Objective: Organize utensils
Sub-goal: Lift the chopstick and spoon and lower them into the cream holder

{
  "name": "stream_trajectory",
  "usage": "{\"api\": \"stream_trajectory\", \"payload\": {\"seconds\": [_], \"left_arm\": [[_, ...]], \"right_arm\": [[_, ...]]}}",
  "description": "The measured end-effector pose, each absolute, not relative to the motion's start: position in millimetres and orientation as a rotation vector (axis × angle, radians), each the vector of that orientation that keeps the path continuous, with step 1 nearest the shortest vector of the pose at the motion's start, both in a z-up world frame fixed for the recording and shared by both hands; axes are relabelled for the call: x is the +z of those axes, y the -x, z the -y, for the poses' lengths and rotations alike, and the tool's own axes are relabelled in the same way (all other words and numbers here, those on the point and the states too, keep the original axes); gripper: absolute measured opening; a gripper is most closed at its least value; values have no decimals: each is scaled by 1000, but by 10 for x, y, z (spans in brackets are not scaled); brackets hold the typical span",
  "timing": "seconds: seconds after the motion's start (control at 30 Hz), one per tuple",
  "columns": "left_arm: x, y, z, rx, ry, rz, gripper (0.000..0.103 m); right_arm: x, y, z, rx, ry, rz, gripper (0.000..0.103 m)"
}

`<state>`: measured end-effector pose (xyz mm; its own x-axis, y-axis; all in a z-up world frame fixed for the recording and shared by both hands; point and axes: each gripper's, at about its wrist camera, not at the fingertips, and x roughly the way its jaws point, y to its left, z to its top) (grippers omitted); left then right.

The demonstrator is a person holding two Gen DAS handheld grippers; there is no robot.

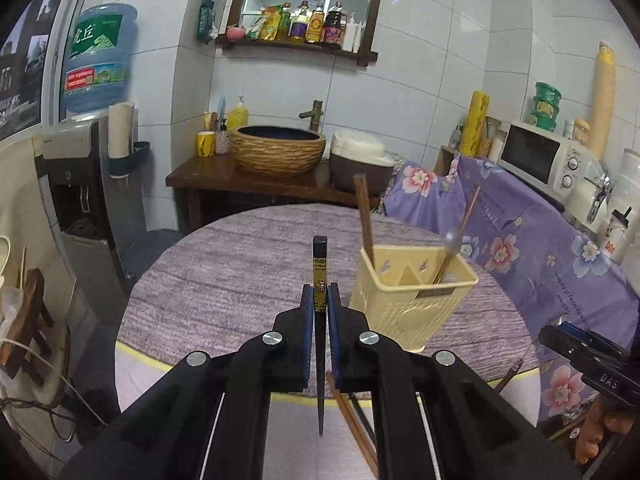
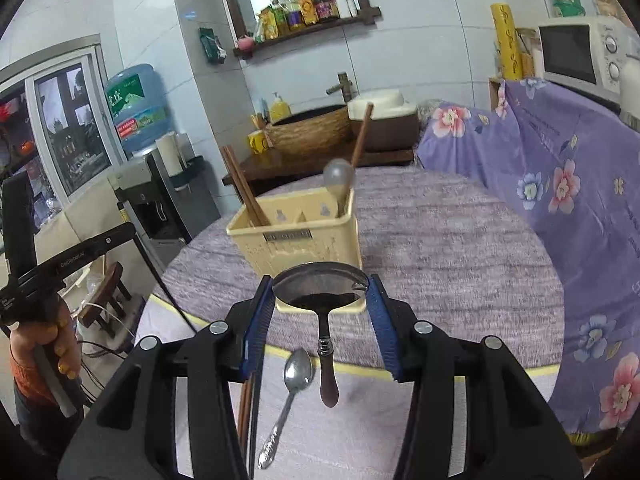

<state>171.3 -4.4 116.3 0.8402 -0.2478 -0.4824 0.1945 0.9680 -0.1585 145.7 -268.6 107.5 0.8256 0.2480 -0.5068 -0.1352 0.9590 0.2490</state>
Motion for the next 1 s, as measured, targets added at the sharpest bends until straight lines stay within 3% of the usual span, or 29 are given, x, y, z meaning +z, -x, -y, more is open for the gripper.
{"api": "stream_trajectory", "payload": {"seconds": [0.3,0.43,1.0], "left_arm": [[2286,-1726,226,-303,131,-295,8],[2473,-1944,490,-284,131,-257,8],[1153,-2487,809,-244,102,-479,8]], "right_arm": [[2167,-1893,2553,230,-159,-348,48],[2326,-2220,2473,201,-150,-319,48],[1002,-2647,2357,123,-107,-489,48]]}}
